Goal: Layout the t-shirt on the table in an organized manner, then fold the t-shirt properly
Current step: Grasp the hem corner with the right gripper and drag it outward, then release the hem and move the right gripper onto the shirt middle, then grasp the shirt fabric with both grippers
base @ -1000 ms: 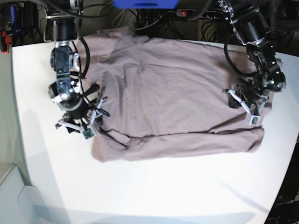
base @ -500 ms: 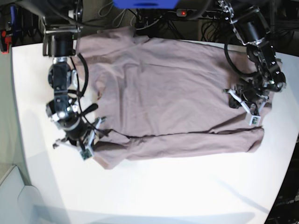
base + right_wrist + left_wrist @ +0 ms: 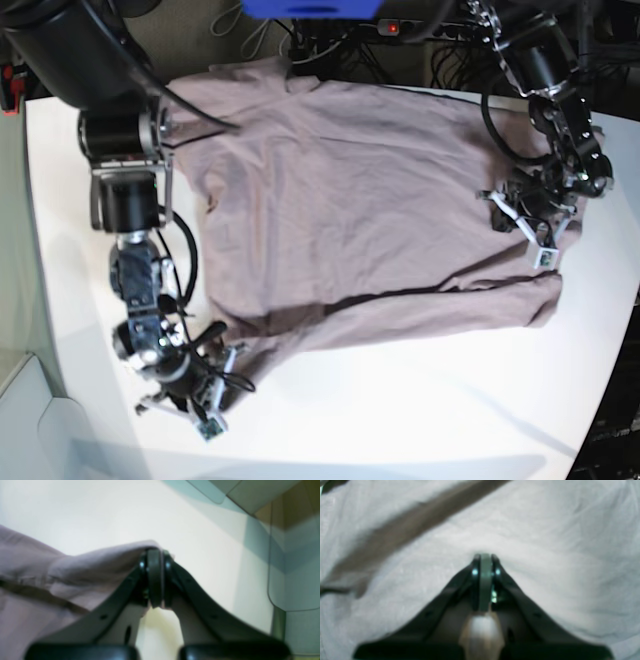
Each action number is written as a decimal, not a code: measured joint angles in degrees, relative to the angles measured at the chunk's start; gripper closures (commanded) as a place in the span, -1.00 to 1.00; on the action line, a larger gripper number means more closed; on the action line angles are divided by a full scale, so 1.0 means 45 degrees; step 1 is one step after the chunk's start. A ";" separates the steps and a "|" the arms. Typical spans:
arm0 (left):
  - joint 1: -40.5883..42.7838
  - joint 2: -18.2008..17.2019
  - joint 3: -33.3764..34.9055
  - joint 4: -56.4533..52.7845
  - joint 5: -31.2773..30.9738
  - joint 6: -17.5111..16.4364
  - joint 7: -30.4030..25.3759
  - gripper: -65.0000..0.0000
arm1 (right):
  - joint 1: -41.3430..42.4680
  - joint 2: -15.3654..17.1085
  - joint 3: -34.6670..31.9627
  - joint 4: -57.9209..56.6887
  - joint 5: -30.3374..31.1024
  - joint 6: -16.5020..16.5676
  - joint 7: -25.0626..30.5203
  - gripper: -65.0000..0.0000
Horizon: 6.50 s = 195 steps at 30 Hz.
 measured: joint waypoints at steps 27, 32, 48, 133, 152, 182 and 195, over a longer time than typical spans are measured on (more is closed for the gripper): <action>0.1409 -0.0170 0.0000 0.0695 -0.0602 0.0024 -0.0743 1.00 | 0.2152 0.0826 0.2963 -0.3079 0.0087 -0.2259 0.1443 1.00; 0.1477 -0.0141 0.0000 0.0865 -0.0593 0.0005 -0.0573 1.00 | 0.1763 0.0733 0.2900 -0.3070 0.0092 -0.2307 0.1564 1.00; 0.1996 0.0000 -0.0029 0.3521 0.0588 0.0063 0.2531 1.00 | 0.0476 0.0588 0.2900 -0.2472 0.0053 -0.2361 0.1496 0.02; 0.1758 -0.1506 0.0777 0.5076 0.1345 0.0083 0.2453 -0.06 | -0.8262 -0.2754 -0.4716 0.3988 0.1195 -0.0005 -0.0563 0.79; 0.0947 -0.1166 -0.1044 0.2161 0.1234 0.0087 -0.0869 -0.56 | -0.8325 -0.2744 -0.4600 0.4027 0.1190 -0.0010 -0.0505 0.79; 0.0301 -0.1064 -0.1525 0.0933 0.1069 0.0087 -0.1151 -0.23 | -0.8320 -0.2744 -0.4600 0.4027 0.1190 -0.0005 -0.0505 0.79; -0.0053 -0.1064 -0.1501 0.0194 0.0996 0.0087 -0.1156 0.30 | -0.8325 -0.2589 -0.4609 0.4027 0.1331 -0.0010 -0.0418 0.79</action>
